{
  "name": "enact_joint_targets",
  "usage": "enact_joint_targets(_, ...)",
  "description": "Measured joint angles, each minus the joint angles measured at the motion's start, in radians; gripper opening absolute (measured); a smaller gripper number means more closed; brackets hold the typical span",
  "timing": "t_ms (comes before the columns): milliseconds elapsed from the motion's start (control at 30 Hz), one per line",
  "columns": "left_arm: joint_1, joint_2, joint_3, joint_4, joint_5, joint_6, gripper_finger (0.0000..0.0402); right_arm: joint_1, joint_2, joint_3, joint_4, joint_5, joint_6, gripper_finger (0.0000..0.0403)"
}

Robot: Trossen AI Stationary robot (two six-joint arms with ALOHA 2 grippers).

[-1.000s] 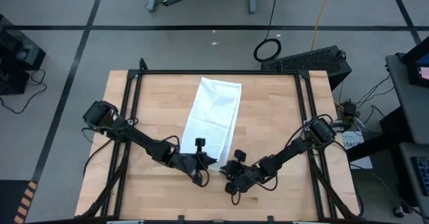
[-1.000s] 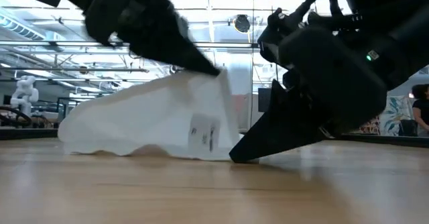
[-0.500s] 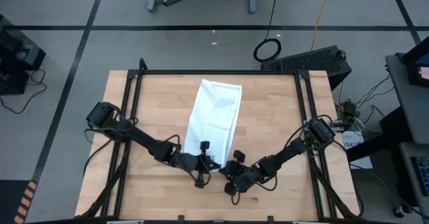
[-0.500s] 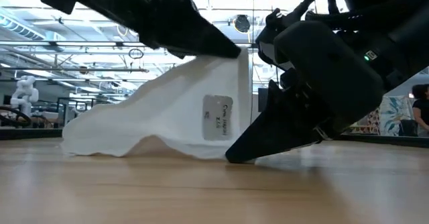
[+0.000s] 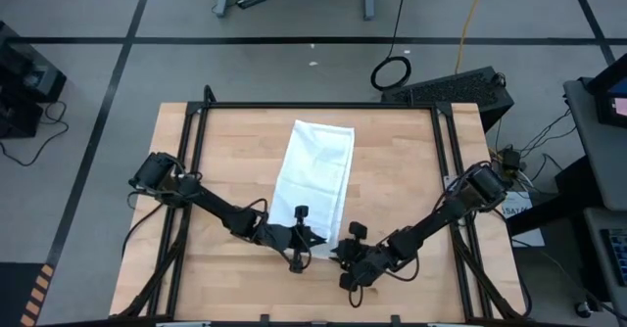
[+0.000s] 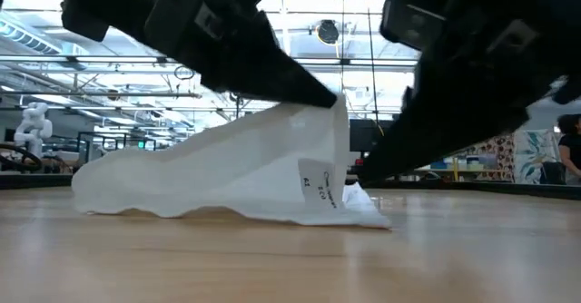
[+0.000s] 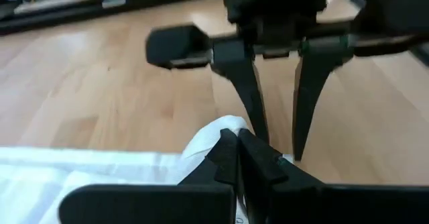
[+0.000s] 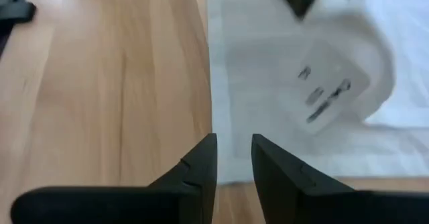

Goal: Roll towel
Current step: Roll the white towel

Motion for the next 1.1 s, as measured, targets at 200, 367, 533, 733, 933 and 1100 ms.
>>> enact_joint_targets(200, -0.003, 0.0, 0.0, 0.131, 0.017, 0.047, 0.0008, 0.016, 0.04, 0.0, -0.002, 0.024, 0.056, 0.0081)
enact_joint_targets(367, -0.002, 0.009, 0.0, 0.13, 0.06, 0.046, 0.0009, 0.016, 0.075, 0.001, 0.013, 0.028, 0.091, 0.0055)
enact_joint_targets(533, 0.001, 0.061, 0.0, 0.16, 0.061, 0.009, 0.0008, 0.016, 0.072, 0.002, 0.013, 0.033, 0.062, 0.0025)
enact_joint_targets(733, 0.002, 0.109, 0.011, 0.254, 0.035, -0.03, 0.0008, 0.016, 0.024, 0.0, -0.011, 0.017, 0.04, 0.001)
enact_joint_targets(933, 0.002, 0.133, 0.037, 0.241, 0.035, -0.024, 0.0008, 0.03, -0.049, 0.0, -0.062, -0.013, 0.011, 0.0026)
enact_joint_targets(1100, 0.004, 0.133, 0.039, 0.244, 0.035, -0.03, 0.0008, 0.075, -0.111, 0.0, -0.182, 0.002, -0.034, 0.0072)
